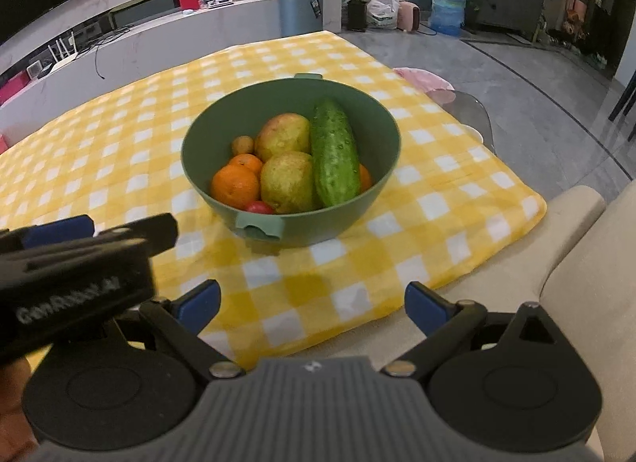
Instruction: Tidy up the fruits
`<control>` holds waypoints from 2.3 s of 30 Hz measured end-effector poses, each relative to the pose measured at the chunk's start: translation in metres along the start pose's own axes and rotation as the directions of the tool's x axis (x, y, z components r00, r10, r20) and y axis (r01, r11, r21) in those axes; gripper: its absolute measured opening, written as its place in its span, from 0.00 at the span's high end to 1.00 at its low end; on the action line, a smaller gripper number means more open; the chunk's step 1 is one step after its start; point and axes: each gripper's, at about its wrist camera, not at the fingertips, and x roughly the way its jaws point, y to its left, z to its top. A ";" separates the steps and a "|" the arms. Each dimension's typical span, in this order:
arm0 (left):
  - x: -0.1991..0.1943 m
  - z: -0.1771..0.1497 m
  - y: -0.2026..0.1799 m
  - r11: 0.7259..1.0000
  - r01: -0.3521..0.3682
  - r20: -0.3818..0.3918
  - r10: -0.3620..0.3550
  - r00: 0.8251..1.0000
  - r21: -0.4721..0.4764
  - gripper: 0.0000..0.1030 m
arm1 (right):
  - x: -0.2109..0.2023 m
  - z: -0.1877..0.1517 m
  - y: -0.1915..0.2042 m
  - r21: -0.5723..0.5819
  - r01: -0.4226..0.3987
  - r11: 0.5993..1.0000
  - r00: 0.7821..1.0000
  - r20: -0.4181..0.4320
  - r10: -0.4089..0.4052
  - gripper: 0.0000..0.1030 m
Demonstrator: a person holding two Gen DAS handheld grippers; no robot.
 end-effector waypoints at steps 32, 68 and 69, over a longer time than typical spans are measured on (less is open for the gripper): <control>0.015 -0.011 0.000 0.999 0.043 -0.090 -0.045 0.995 -0.024 0.14 | 0.013 -0.006 0.015 -0.086 0.059 0.995 0.998 -0.002 -0.059 0.04; 0.012 -0.013 -0.005 0.998 0.059 -0.111 -0.060 0.992 -0.017 0.14 | 0.012 -0.008 0.016 -0.113 0.056 0.992 0.998 -0.001 -0.057 0.04; 0.014 -0.014 -0.004 0.998 0.062 -0.116 -0.064 0.991 -0.020 0.14 | 0.012 -0.008 0.016 -0.114 0.057 0.992 0.998 -0.001 -0.057 0.04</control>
